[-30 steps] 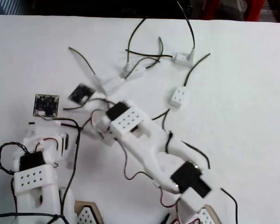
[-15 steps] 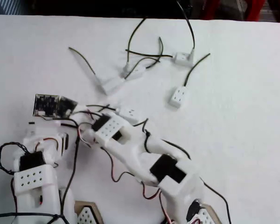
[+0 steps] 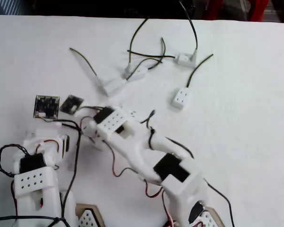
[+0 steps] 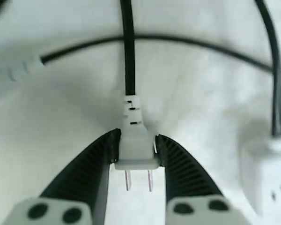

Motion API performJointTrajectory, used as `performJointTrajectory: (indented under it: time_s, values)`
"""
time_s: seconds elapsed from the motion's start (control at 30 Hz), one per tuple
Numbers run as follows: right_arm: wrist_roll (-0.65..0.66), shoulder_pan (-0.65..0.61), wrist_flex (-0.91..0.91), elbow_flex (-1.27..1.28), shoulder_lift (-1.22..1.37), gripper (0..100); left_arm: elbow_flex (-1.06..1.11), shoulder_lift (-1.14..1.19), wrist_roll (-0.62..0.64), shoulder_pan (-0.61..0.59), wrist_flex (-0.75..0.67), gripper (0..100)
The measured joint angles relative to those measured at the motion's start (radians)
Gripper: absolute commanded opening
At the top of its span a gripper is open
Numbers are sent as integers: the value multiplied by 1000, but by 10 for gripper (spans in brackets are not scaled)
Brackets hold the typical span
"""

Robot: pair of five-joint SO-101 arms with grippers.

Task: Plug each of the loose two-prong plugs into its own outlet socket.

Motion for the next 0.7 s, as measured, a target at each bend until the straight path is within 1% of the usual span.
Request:
performJointTrajectory:
  time_s: [0.17, 0.23, 0.3, 0.37, 0.47, 0.7]
  values:
    - [0, 71, 158, 6, -87, 18, 0, 0, -2, 0, 0, 185]
    - [0, 77, 219, 40, -137, 18, 0, 0, -2, 0, 0, 185]
    - [31, 81, 247, 101, -192, 18, 0, 0, -2, 0, 0, 185]
    - [69, 101, 250, 180, -258, 18, 0, 0, -2, 0, 0, 185]
    - [117, 164, 239, 299, -367, 18, 0, 0, -2, 0, 0, 185]
    - [199, 400, 152, 525, -609, 18, 0, 0, -2, 0, 0, 185]
